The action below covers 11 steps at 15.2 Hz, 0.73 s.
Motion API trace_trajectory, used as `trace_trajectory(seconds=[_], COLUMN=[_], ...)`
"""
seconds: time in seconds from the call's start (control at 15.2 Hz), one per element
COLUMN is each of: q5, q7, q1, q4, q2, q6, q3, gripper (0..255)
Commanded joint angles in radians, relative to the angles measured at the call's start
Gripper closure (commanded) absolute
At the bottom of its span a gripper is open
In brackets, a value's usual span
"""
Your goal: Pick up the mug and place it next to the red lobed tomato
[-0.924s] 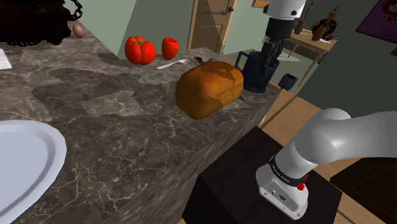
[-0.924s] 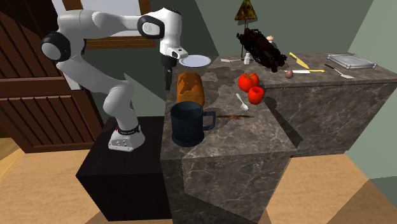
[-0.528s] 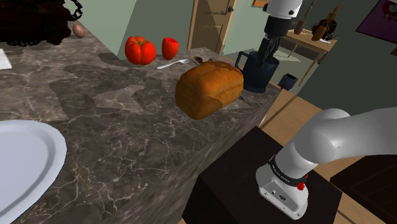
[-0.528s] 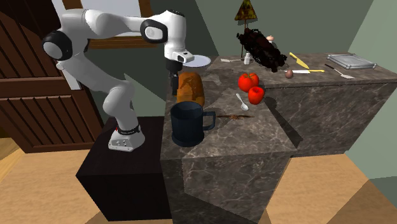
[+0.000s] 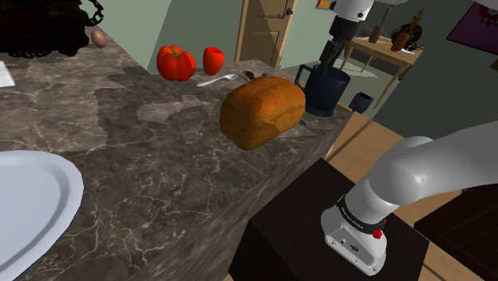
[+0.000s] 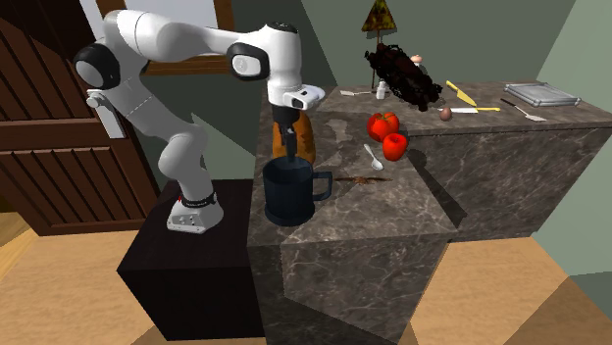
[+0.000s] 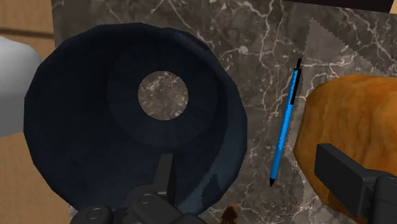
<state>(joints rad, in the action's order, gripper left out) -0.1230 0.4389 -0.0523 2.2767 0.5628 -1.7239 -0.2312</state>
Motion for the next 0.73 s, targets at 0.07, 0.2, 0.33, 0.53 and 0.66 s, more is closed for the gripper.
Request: trace_trajectory(seconds=[0.07,0.2,0.33,0.53,0.66], q5=[-0.001,-0.003,-0.005,-0.006,-0.006], q7=[0.017,0.016,0.016,0.015,0.015], q1=[-0.001,-0.002,-0.003,-0.003,-0.003], q4=[0.017,0.044,0.07,0.09,0.09], q2=[-0.015,-0.015,-0.016,-0.017,-0.017], q6=[-0.042,-0.069,-0.096,-0.117,-0.117], q3=[-0.016,-0.018,-0.021,-0.023,-0.023], gripper=[0,0,0,0,0])
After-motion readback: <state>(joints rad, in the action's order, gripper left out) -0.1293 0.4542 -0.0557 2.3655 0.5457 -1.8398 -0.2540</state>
